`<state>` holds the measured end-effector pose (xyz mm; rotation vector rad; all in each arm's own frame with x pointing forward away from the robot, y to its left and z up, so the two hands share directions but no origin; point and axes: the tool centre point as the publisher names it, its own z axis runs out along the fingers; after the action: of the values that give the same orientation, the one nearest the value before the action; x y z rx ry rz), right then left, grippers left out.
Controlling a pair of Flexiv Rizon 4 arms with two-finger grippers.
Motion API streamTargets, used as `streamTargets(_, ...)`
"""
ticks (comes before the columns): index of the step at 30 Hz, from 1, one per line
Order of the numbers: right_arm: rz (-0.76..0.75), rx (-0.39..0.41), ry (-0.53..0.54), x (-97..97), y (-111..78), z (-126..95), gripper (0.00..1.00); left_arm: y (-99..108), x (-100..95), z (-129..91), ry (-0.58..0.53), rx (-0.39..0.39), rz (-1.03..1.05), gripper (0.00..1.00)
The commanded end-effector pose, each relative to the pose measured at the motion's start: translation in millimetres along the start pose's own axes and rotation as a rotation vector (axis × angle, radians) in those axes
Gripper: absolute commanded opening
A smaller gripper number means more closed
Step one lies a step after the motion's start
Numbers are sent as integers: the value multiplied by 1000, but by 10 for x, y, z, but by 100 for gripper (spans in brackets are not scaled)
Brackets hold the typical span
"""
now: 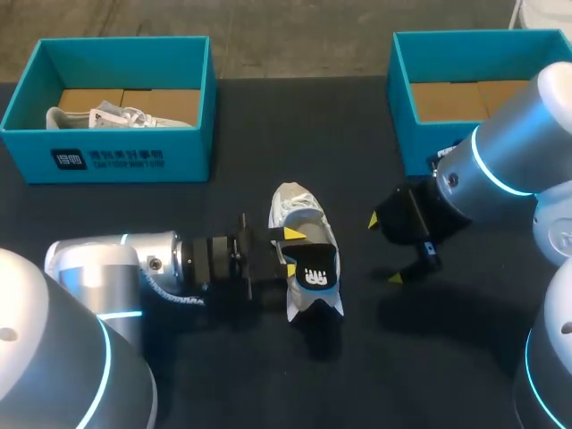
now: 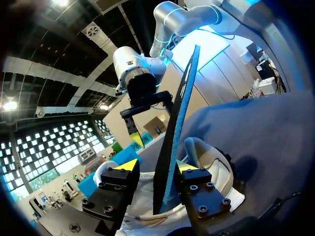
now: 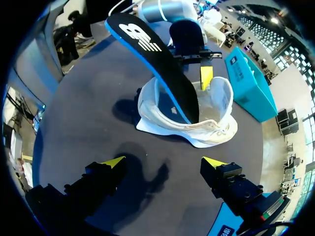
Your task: Take the shoe out of the shoebox, open the shoe tongue, remove and reinsert the insole, then place the shoe into the shoebox
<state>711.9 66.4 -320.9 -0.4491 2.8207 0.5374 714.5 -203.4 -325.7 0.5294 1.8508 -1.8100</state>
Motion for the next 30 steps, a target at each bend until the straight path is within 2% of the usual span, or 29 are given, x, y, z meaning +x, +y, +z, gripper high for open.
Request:
streamTargets(1,1,1,-2,8,5,5,100,-102,9,-16,4,-1,7,43)
streamTargets(3,1,1,-2,8,5,5,100,-127,12,-1,10,6,8,40)
streamTargets(6,1,1,-2,8,5,5,100,-145,26,19,21,8,6,31)
streamTargets(7,1,1,-2,8,5,5,100,-146,32,23,22,9,6,19)
streamTargets(8,1,1,-2,8,5,5,100,-143,38,26,24,9,6,2)
streamTargets(9,1,1,-2,8,5,5,100,-136,44,27,26,9,4,0)
streamTargets(30,1,1,-2,8,5,5,100,213,48,-8,89,-66,-8,0)
